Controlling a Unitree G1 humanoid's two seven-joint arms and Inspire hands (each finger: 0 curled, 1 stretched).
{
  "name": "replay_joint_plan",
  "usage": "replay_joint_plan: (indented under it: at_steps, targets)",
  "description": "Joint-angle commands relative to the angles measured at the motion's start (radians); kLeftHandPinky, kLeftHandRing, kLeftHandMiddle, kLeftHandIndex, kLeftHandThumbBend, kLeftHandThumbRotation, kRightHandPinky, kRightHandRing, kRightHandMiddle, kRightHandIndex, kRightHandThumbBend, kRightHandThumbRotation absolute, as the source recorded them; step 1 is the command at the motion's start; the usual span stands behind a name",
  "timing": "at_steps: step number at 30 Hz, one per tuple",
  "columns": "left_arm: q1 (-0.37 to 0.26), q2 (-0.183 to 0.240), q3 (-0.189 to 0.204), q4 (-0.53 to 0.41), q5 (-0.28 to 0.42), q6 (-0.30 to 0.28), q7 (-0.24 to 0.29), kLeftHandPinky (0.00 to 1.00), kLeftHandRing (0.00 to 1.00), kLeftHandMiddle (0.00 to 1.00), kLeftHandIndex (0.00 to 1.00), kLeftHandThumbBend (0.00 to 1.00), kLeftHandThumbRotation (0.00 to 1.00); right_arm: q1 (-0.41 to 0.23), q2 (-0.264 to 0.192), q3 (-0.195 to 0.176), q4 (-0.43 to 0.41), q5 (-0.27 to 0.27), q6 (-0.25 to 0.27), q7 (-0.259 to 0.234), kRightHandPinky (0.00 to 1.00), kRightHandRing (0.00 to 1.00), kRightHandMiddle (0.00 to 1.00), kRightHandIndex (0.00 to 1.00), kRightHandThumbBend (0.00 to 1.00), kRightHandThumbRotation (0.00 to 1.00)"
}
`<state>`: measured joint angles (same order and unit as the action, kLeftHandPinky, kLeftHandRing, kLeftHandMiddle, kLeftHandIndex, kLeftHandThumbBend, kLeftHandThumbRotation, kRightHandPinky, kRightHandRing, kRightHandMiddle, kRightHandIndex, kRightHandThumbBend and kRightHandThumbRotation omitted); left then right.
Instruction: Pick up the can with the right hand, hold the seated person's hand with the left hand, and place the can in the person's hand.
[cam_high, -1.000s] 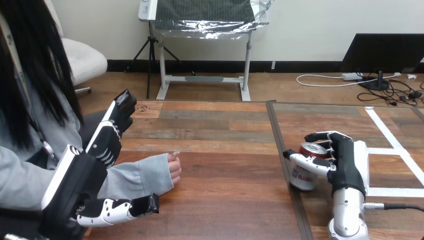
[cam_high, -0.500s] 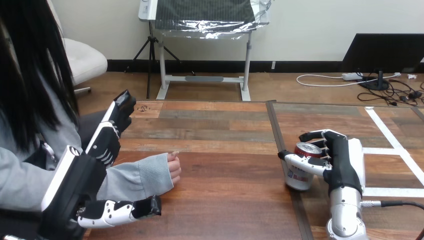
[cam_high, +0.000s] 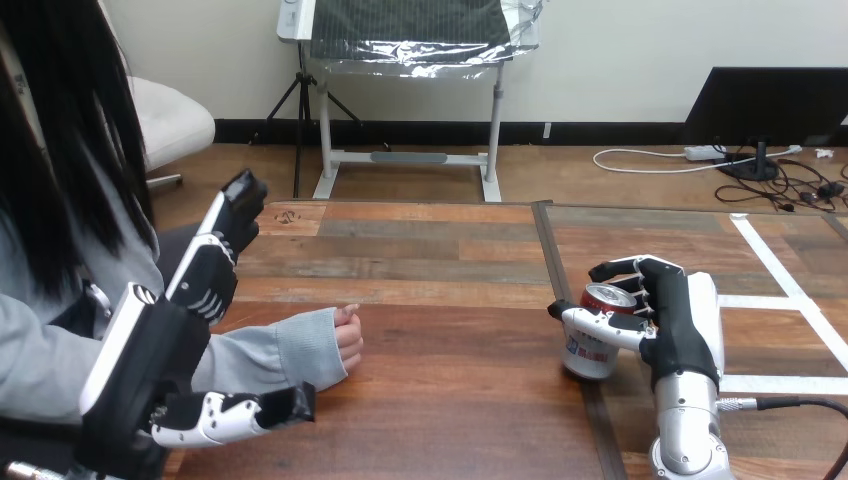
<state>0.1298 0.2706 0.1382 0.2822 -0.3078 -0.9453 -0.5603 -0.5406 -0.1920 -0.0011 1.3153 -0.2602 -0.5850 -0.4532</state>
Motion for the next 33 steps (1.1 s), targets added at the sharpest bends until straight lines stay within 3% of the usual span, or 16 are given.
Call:
replay_joint_plan:
  at_steps: [1,19,28,33]
  targets:
    - [-0.063,0.016,-0.002,-0.005,-0.038,0.007,-0.012,1.00,1.00,1.00,1.00,1.00,0.45,-0.096,0.004,0.007,-0.039,-0.006,-0.042,-0.013,0.37,0.42,0.48,0.52,0.83,0.00]
    - [-0.094,0.005,0.007,0.037,-0.069,-0.031,-0.040,1.00,1.00,1.00,0.99,1.00,0.45,-0.046,-0.001,0.046,-0.040,-0.063,-0.126,-0.073,0.38,0.43,0.49,0.51,0.84,0.00]
    - [-0.095,0.000,0.006,0.021,-0.070,-0.026,-0.033,1.00,1.00,1.00,0.99,1.00,0.43,-0.013,-0.005,0.106,-0.045,-0.145,-0.190,-0.162,0.39,0.42,0.49,0.52,0.83,0.00]
    - [-0.113,-0.001,0.007,0.044,-0.072,-0.051,-0.043,1.00,1.00,1.00,0.99,1.00,0.42,0.000,0.001,0.117,-0.043,-0.157,-0.235,-0.162,0.38,0.42,0.49,0.52,0.82,0.00]
